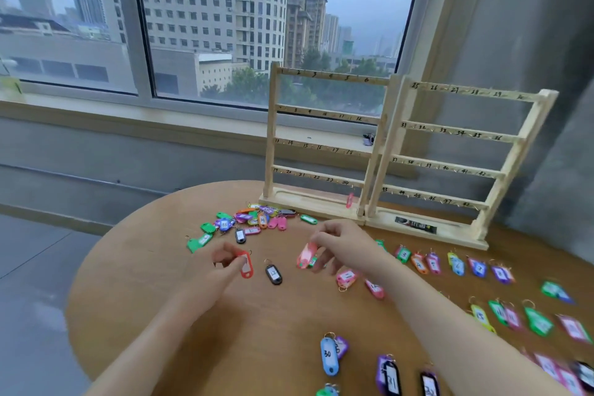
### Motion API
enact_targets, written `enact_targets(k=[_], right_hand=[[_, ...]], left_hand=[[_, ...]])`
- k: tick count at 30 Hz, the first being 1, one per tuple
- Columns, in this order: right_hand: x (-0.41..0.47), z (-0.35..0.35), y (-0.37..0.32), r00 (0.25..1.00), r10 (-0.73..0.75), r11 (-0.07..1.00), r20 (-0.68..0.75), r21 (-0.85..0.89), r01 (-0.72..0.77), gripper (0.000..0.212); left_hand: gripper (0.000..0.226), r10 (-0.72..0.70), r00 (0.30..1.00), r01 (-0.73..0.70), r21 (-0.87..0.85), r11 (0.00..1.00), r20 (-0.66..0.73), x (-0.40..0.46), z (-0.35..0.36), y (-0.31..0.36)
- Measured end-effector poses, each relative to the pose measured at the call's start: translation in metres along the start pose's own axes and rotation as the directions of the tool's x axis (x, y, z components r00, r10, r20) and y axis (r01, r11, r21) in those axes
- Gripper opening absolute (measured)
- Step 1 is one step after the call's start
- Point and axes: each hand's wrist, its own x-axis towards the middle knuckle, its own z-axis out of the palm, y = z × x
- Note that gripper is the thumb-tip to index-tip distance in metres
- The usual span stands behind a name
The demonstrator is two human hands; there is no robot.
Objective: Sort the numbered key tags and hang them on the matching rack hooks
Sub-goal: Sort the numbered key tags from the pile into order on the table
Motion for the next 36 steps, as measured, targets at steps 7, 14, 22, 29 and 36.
enact_targets(k=[7, 14, 22, 29, 36], right_hand=[[-0.047, -0.041, 0.005, 0.998, 0.01, 0.991, -0.069, 0.134, -0.001, 0.018], [-0.083, -0.058, 0.038, 0.973, 0.115, 0.988, -0.201, 0.12, -0.092, 0.009], [-0.109, -0.054, 0.076, 0.924, 0.24, 0.958, -0.296, -0.084, -0.275, 0.026], [-0.11, -0.052, 0.082, 0.957, 0.223, 0.938, -0.186, -0.226, -0.263, 0.013], [-0.091, -0.059, 0.075, 0.966, 0.251, 0.915, -0.06, -0.311, -0.257, 0.006]], left_hand=[[0.011, 0.087, 0.976, -0.061, -0.129, 0.99, 0.2, -0.021, 0.041, 0.045], [0.026, 0.081, 0.936, -0.027, -0.159, 0.987, 0.342, -0.033, 0.081, 0.05], [0.034, 0.081, 0.879, -0.059, -0.062, 0.996, 0.469, -0.03, 0.11, 0.05], [0.025, 0.103, 0.868, -0.132, 0.025, 0.991, 0.486, -0.033, 0.123, 0.042], [0.022, 0.081, 0.853, -0.13, 0.061, 0.99, 0.516, -0.032, 0.121, 0.036]])
